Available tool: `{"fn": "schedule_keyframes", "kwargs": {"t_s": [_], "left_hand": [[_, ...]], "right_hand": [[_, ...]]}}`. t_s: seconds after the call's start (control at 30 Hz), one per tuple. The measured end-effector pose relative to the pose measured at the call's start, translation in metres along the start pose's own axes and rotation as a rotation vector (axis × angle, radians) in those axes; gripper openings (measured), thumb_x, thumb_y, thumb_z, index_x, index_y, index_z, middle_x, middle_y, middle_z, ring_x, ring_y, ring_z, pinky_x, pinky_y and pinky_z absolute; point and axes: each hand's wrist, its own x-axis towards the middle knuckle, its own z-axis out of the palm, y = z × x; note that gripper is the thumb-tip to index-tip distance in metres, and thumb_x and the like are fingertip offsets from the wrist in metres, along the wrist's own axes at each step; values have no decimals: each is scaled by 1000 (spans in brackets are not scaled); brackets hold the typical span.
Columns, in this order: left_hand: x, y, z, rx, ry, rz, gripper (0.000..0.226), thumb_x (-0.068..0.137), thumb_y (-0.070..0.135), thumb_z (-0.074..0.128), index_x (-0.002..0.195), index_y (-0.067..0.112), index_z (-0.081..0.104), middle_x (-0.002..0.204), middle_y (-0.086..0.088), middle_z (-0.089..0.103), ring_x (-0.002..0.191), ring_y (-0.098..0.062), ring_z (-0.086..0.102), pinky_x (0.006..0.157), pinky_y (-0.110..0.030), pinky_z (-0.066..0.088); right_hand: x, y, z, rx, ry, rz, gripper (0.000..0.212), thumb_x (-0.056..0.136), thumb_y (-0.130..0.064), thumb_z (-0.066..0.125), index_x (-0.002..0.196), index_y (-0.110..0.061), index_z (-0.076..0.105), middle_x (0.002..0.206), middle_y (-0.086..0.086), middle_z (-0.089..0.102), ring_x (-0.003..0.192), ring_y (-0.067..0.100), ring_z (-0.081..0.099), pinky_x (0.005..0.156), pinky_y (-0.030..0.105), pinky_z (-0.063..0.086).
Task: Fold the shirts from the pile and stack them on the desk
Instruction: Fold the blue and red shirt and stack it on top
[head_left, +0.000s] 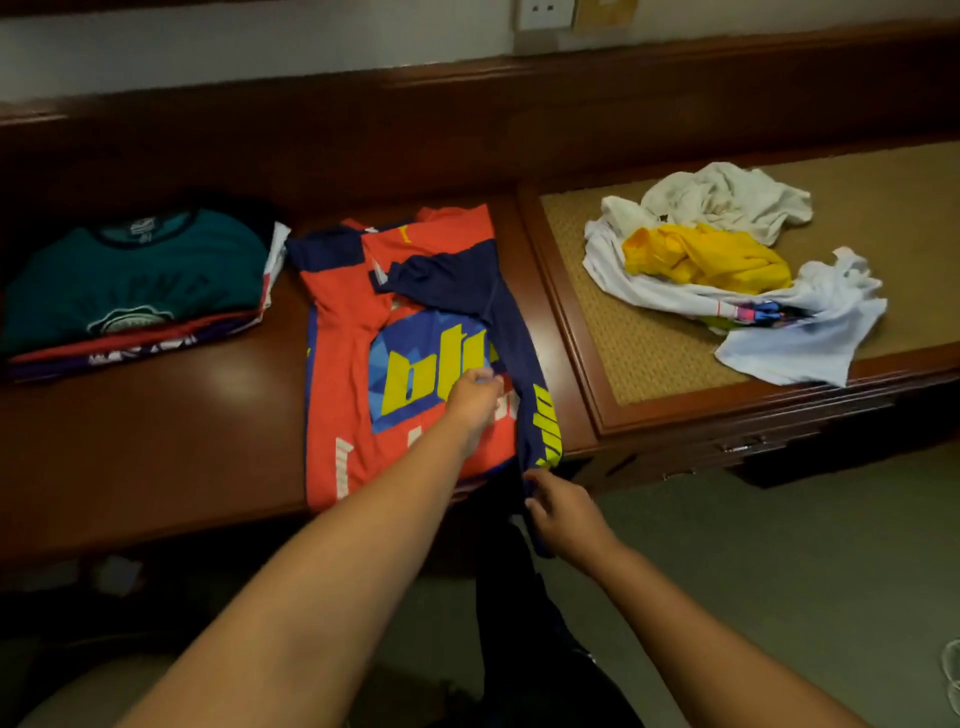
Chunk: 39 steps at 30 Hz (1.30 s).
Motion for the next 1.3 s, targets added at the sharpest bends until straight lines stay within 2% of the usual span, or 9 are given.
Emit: {"fn": "schedule_keyframes", "kwargs": {"t_s": [0.1,0.27,0.4,0.47,0.7,0.77,0.83,1.07,1.3], "left_hand": [[-33,-49,-22,168,75,-42,10,91,13,48,89,18,56,89,-10,59,75,-21,53,68,-30,43],[-65,-102,-23,210,-14,-175,13,96,7,46,97,12,57,81,-10,59,60,-15,48,47,-18,38],[-64,-129,-2,215,-25,-224,39,94,10,54,133,5,48,131,-15,56,114,-28,55,95,-37,45],[-55,-132,10,141,-11,-220,49,94,5,54,141,3,39,137,-12,49,126,-27,49,102,-35,40],[-25,-141,41,164,51,-216,35,88,3,61,123,-1,54,122,-15,59,111,-27,56,96,-34,45],[-24,-141,43,234,46,-142,5,90,5,59,93,5,63,95,-11,65,90,-21,57,76,-27,41],[-24,-145,42,274,59,-57,28,91,6,58,66,17,50,68,-2,52,70,-15,46,64,-28,30],[-55,-131,27,89,137,86,25,89,5,61,72,22,54,63,3,50,55,-2,44,55,-19,36],[-86,-137,7,263,186,-74,17,86,5,62,83,17,50,72,-1,55,74,-20,53,63,-29,37]], "right_hand": [[-22,4,0,35,39,18,35,89,-7,53,123,-12,61,114,14,68,106,32,62,84,35,45],[-36,18,-14,149,135,149,25,90,-2,52,110,-7,67,107,15,69,102,28,63,78,24,40],[-18,42,-12,267,96,285,20,90,-2,52,102,-11,66,102,16,69,100,31,63,80,28,45],[-1,54,-8,294,52,321,18,92,-5,54,105,-13,63,105,16,68,101,29,63,83,29,45],[49,65,6,382,-110,371,41,95,-5,53,134,2,46,129,17,58,118,25,55,94,27,39],[56,65,10,382,-130,372,33,94,-3,53,126,3,51,125,16,59,118,26,54,90,26,39],[60,65,12,399,-122,374,31,93,-3,54,123,4,55,122,16,60,114,24,55,82,23,37],[56,50,0,542,-54,328,13,88,-7,64,77,-10,58,73,5,56,68,11,46,54,17,34],[19,39,3,463,115,364,23,83,4,63,77,-15,51,72,3,54,71,17,48,58,22,37]]}}
